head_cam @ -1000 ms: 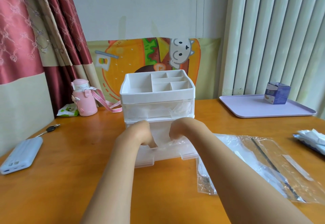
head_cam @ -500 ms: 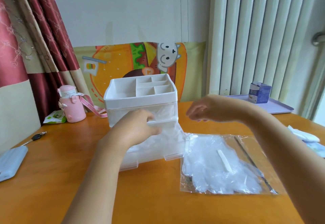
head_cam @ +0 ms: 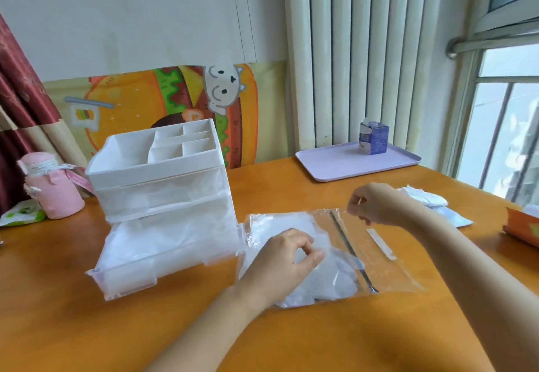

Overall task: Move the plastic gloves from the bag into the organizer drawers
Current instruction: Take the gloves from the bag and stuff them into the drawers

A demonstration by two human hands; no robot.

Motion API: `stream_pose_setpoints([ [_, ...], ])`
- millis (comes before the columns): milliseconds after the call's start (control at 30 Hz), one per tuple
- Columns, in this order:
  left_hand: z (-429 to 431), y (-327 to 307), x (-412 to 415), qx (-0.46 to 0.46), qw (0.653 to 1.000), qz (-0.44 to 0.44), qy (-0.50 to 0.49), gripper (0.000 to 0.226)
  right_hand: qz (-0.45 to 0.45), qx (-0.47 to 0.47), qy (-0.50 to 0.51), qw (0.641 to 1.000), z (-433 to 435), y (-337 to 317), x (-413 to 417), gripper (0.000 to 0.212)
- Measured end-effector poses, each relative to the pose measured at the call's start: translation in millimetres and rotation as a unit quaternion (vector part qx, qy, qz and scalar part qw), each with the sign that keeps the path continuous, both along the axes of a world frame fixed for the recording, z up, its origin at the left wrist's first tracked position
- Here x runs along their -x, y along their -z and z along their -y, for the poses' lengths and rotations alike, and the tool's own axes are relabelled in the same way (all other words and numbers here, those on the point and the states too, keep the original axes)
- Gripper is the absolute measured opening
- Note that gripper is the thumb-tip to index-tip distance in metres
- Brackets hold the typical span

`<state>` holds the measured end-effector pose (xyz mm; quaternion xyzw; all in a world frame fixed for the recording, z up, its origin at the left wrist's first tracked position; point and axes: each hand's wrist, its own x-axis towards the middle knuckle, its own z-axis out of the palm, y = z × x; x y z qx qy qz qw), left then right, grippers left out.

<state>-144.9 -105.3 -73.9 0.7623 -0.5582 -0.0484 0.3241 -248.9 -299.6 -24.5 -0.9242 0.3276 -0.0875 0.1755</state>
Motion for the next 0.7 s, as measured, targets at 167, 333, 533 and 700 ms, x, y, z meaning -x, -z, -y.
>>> stream_pose_setpoints([
  [167,7,33,-12,-0.106,0.992,0.054,-0.034,0.049,-0.106,-0.066,-0.044,0.991,19,36,8,0.028],
  [333,7,56,-26,-0.190,0.981,0.016,-0.041,0.074,-0.073,-0.096,-0.063,0.991,23,54,5,0.033],
  [533,6,60,-25,-0.201,0.977,0.038,-0.053,0.077,-0.055,-0.076,-0.082,0.992,12,69,-6,0.011],
  [700,5,59,-23,-0.190,0.979,0.037,-0.062,0.078,-0.069,-0.091,-0.073,0.991,10,73,-6,0.013],
])
